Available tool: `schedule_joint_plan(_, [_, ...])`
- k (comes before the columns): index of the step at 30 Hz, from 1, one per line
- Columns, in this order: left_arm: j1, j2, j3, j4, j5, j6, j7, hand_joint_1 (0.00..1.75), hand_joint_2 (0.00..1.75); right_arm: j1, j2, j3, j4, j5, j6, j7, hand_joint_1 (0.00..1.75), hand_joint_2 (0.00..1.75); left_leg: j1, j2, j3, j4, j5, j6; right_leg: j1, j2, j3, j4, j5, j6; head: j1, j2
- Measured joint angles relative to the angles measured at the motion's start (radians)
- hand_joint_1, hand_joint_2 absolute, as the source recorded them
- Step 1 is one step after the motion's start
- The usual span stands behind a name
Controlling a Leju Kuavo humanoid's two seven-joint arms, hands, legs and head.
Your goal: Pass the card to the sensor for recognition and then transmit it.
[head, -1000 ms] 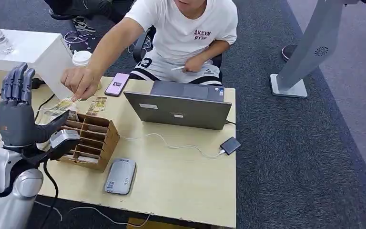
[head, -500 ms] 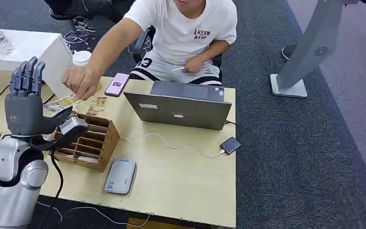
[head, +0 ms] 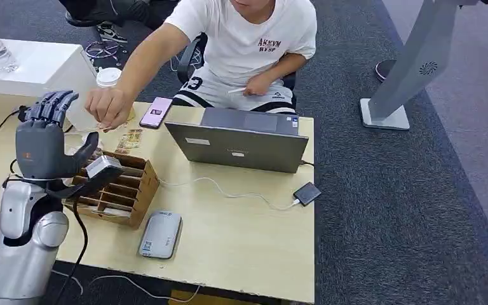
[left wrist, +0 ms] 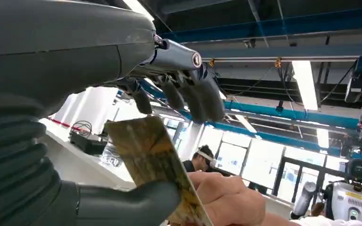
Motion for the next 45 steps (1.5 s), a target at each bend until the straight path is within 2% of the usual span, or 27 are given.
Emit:
schedule_joint_plan(28, [-0.015, -0.011, -0.031, 0.01, 0.013, 0.002, 0.0, 1.75, 1.75, 0.001, -0.006, 0.008, 0.0, 0.0, 0.002, 0.0, 0.0, 0.0, 0.0, 0.0, 0.0, 0.0, 0.0, 0.0, 0.0, 0.0, 0.0, 0.0, 0.0, 0.0, 0.0, 0.0])
schedule_joint_plan(38, [0.094, -0.023, -0.09, -0.083, -0.032, -0.001, -0.013, 1.75, 1.75, 0.007, -0.006, 0.008, 0.0, -0.006, -0.005, -0.007, 0.0, 0.0, 0.0, 0.0, 0.0, 0.0, 0.0, 0.0, 0.0, 0.0, 0.0, 0.0, 0.0, 0.0, 0.0, 0.0])
schedule_joint_plan(45, [0.159, -0.015, -0.176, -0.124, -0.1, -0.121, 0.023, 1.75, 1.75, 0.01, -0.006, 0.008, 0.0, -0.013, -0.004, -0.003, 0.0, 0.0, 0.0, 0.0, 0.0, 0.0, 0.0, 0.0, 0.0, 0.0, 0.0, 0.0, 0.0, 0.0, 0.0, 0.0])
